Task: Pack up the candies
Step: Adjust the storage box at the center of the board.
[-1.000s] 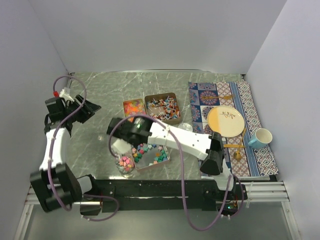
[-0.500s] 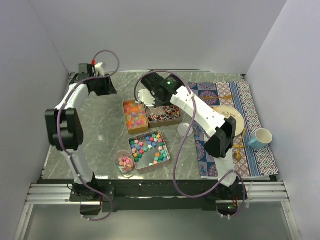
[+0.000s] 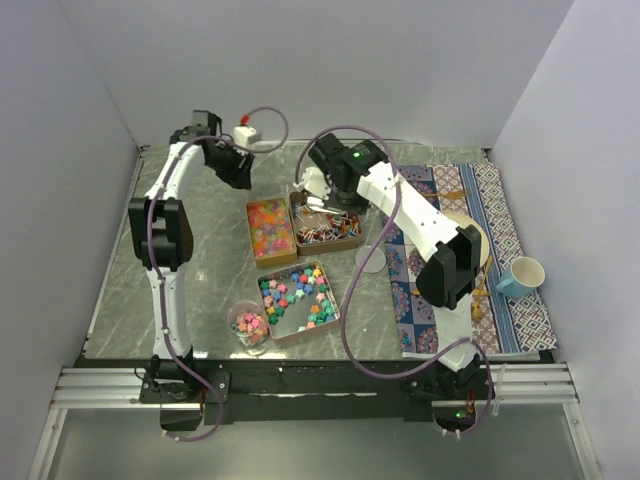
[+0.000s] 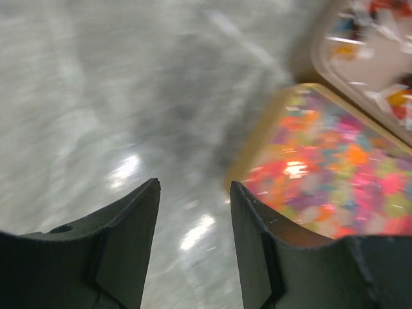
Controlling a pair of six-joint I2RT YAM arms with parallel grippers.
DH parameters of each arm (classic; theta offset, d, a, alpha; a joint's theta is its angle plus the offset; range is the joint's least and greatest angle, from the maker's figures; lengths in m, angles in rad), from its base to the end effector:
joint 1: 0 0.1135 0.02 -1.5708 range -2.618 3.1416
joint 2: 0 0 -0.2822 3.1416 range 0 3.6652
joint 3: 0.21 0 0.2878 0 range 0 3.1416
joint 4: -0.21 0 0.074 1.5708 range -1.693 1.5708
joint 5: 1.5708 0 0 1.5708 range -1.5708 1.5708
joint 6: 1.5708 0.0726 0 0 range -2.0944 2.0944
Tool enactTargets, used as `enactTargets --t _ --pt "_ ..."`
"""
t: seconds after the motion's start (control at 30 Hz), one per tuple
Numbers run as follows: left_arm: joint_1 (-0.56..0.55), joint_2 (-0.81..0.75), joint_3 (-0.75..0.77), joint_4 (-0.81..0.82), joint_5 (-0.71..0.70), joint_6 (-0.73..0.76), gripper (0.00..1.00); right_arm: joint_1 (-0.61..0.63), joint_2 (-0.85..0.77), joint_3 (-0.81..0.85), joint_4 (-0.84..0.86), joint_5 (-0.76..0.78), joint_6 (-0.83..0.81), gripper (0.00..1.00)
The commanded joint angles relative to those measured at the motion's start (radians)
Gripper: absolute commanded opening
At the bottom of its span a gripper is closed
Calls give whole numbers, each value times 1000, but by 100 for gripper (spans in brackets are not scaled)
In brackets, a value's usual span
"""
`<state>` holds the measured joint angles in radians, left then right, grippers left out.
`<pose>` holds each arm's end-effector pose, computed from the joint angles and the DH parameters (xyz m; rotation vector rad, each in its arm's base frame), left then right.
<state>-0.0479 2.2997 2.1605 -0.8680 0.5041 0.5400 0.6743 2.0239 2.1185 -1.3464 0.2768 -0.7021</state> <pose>0.5662 -0.0623 0.2281 0.8830 2.2877 -0.4384 0.3742 0.2737 0.3170 -1.7305 2.2033 -0.3964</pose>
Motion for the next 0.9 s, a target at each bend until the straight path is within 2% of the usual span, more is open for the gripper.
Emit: enactTargets --t 0.0,0.17,0.53,0.63,0.67,0.77,0.87 --pt "-50 9 18 -95 169 106 53 -38 -57 9 9 -34 50 0" --pt "-92 33 2 -117 174 135 53 -59 -54 23 10 -44 56 0" --pt "-116 84 -48 -53 4 92 44 -79 -31 55 9 -53 59 0" --pt "-115 79 -54 -2 -36 25 36 -76 -34 54 10 -59 58 0" --pt "-115 76 -56 4 -51 9 29 -74 -37 54 12 -63 55 0" --pt "-106 49 -85 20 -67 -63 17 -56 -40 54 7 -53 15 0" --pt "-89 -12 -172 34 -98 -168 11 -9 -48 29 26 -10 -51 0"
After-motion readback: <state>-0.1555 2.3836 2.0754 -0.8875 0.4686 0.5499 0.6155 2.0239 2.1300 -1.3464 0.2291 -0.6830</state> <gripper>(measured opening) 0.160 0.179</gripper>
